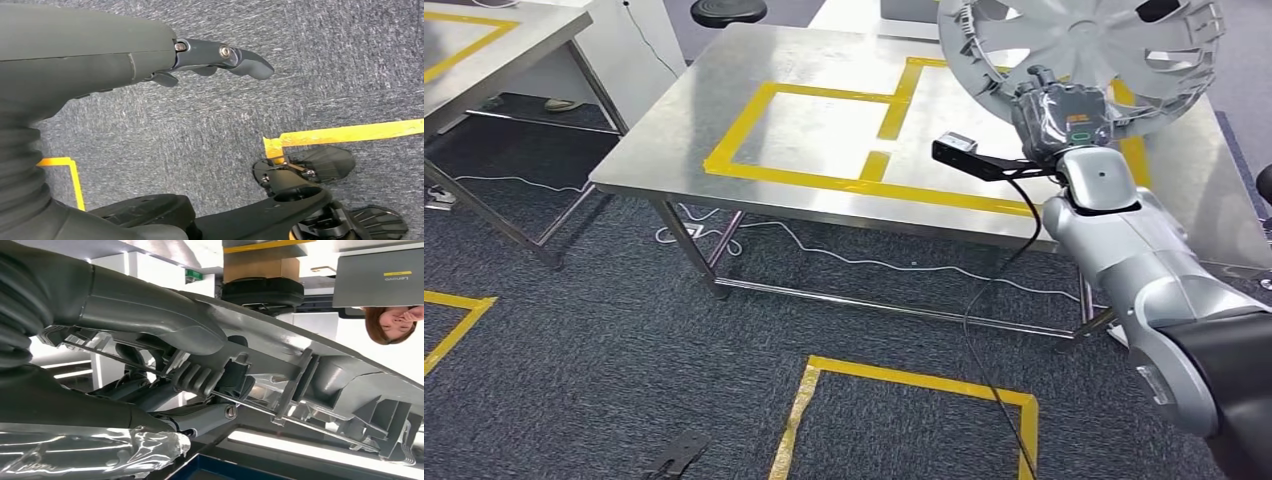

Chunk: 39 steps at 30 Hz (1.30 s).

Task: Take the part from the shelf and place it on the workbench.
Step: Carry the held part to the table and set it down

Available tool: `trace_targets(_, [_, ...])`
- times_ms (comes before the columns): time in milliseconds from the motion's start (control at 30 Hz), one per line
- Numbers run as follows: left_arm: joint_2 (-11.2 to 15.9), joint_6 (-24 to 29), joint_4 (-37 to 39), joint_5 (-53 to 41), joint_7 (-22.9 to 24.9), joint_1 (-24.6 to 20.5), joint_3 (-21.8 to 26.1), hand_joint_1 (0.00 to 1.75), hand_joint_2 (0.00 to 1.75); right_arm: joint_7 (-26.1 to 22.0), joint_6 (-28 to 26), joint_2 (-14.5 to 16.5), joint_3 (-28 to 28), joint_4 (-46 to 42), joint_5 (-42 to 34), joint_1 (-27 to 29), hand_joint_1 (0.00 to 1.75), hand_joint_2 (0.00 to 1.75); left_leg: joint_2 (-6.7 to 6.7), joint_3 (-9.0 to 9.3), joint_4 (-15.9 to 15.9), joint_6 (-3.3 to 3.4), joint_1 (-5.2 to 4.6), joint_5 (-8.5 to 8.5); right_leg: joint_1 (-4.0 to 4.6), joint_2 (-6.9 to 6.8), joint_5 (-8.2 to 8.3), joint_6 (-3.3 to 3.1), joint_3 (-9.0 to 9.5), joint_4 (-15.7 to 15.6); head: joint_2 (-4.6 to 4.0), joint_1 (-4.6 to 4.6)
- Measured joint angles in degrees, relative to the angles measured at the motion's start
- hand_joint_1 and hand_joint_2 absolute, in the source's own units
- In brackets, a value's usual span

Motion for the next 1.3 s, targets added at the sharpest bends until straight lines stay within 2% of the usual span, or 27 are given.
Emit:
trace_targets(167, [0.0, -0.2, 0.0, -0.2, -0.7, 0.0, 0.0, 0.0, 1.75, 0.1, 0.0, 0.3, 0.4, 0.0, 0.1, 0.3, 1.75, 1.75, 0.0, 0.0, 0.0, 0.0, 0.0, 0.0, 0.0, 0.0, 0.0, 0.0, 0.01, 0.0, 0.0, 0.01])
trace_targets(300, [0.0, -0.9, 0.0, -0.3, -1.7, 0.0, 0.0, 0.0, 1.75, 0.6, -0.1, 0.4, 0.5, 0.1, 0.3, 1.0, 0.0, 1.75, 0.0, -0.01, 0.0, 0.0, 0.0, 0.0, 0.0, 0.0, 0.0, 0.0, 0.01, 0.0, 0.0, 0.01])
trace_targets(400, [0.0, -1.3, 0.0, -0.3, -2.0, 0.0, 0.0, 0.0, 1.75, 1.0, -0.4, 0.5, 0.6, 0.2, 0.7, 1.1, 0.0, 1.75, 0.0, -0.01, 0.0, 0.0, 0.0, 0.0, 0.0, 0.01, 0.0, 0.0, 0.01, 0.0, 0.0, 0.01])
trace_targets(533, [0.0, -1.1, 0.0, -0.3, -2.2, 0.0, 0.0, 0.0, 0.0, 1.7, -0.6, 0.6, 1.3, 0.3, 1.2, 0.9, 0.0, 1.75, 0.0, 0.0, 0.0, 0.0, 0.0, 0.0, 0.0, 0.02, 0.0, 0.0, 0.01, 0.0, 0.0, 0.0])
trace_targets(1100, [0.3, -0.6, 0.0, -0.6, -0.8, 0.0, 0.0, 0.0, 0.0, 2.2, 0.2, 4.7, 4.1, 0.4, 2.8, 2.7, 0.0, 1.75, 0.02, 0.03, 0.0, -0.06, 0.01, 0.05, 0.01, 0.03, 0.05, -0.03, 0.02, 0.0, 0.0, -0.01])
trace_targets(1233, [0.4, -0.7, 0.0, -0.5, -0.8, 0.0, 0.0, 0.0, 0.0, 1.6, -0.1, 5.3, 4.4, 0.4, 2.0, 2.9, 0.0, 0.0, 0.02, 0.03, 0.0, -0.06, 0.01, 0.05, 0.01, 0.04, 0.05, -0.03, 0.03, 0.0, 0.0, -0.01])
trace_targets(1300, [0.4, -0.7, 0.0, -0.5, -0.8, 0.0, 0.0, 0.0, 0.0, 1.0, -0.6, 5.5, 4.4, 0.4, 1.0, 3.0, 0.0, 0.0, 0.02, 0.03, 0.0, -0.06, 0.01, 0.05, 0.01, 0.04, 0.05, -0.03, 0.03, 0.0, 0.0, -0.01])
